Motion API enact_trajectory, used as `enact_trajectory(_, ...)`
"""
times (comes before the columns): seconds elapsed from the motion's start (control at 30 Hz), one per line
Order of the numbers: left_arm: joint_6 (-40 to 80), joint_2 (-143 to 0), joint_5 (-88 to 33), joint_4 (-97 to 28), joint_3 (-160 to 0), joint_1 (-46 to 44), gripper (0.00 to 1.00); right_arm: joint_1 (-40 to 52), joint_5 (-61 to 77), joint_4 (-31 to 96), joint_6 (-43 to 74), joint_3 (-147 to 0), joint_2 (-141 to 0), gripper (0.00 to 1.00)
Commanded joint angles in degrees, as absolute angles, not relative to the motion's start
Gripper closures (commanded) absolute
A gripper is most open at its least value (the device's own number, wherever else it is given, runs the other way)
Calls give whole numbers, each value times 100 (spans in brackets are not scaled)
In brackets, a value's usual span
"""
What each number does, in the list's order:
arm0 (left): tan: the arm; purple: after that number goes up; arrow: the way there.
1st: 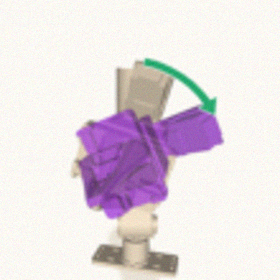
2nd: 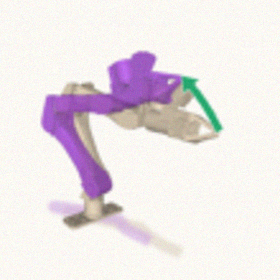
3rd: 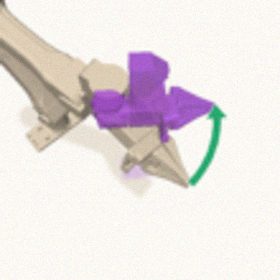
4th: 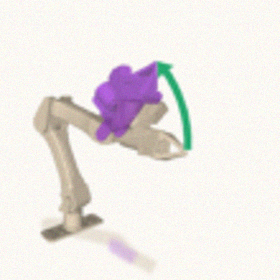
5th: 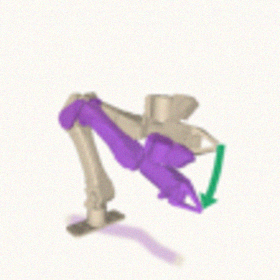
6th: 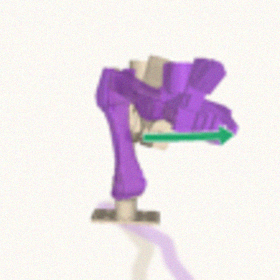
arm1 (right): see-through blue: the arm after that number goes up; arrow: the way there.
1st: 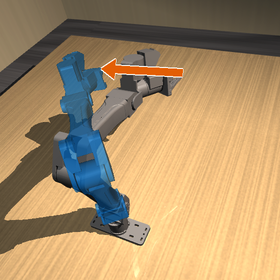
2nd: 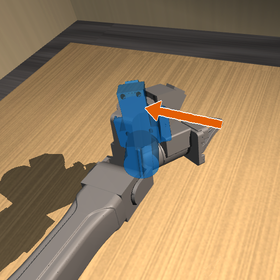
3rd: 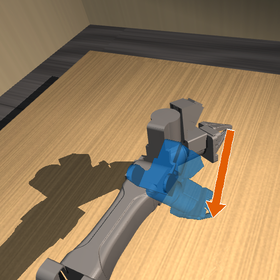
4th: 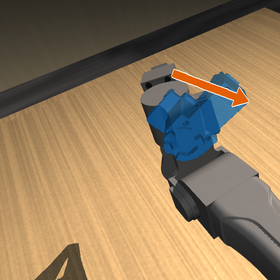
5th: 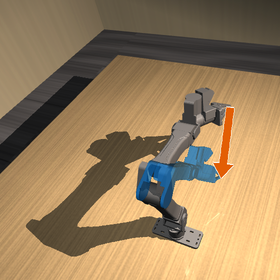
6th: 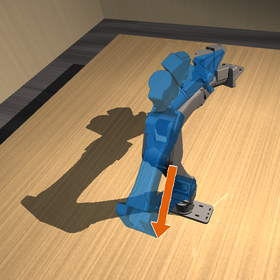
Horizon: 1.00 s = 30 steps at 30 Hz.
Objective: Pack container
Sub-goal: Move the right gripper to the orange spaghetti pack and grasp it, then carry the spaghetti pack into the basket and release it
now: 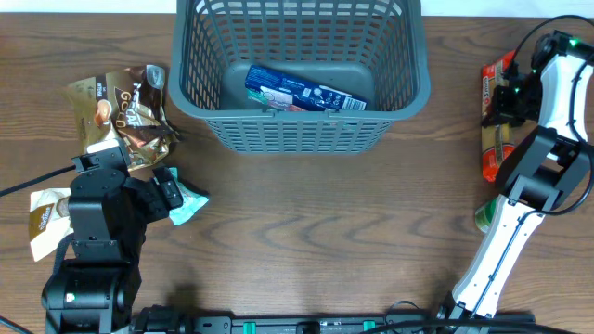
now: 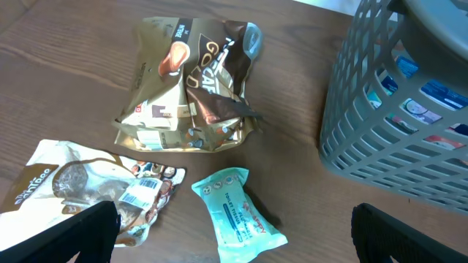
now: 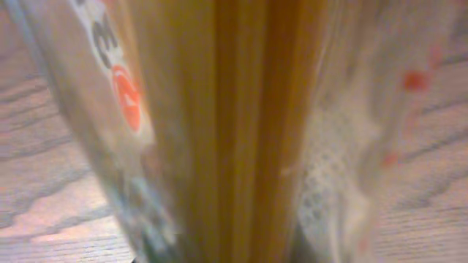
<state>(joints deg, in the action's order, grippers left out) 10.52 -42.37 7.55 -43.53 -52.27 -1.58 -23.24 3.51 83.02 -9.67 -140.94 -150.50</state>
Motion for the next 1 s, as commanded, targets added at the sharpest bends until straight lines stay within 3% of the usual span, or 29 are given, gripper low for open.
enact_trajectory(0.0, 1083, -4222, 814, -4362, -5371, -130, 2, -2078, 1092, 8165, -945, -14197, -14306, 99)
enact_trajectory(0.17, 1083, -4222, 814, -4362, -5371, -130, 2, -2010, 1205, 7548, -491, -14383, -13155, 99)
enact_trajectory(0.4, 1083, -4222, 814, -4364, -5371, -130, 2, -1553, 1247, 6626, -845, -14390, -11513, 99)
enact_trajectory(0.57, 1081, -4222, 814, -4362, -5371, -130, 1, -550, 1811, 6401, -2908, -14390, -10866, 99)
enact_trajectory(0.8, 1083, -4222, 812, -4366, -5371, -130, 2, 1282, 1262, 6331, -5546, -14387, -10901, 99)
enact_trajectory(0.97, 1083, -4222, 812, -4366, -5371, -130, 1, 2005, 1264, 5905, -6222, -14387, -11417, 99)
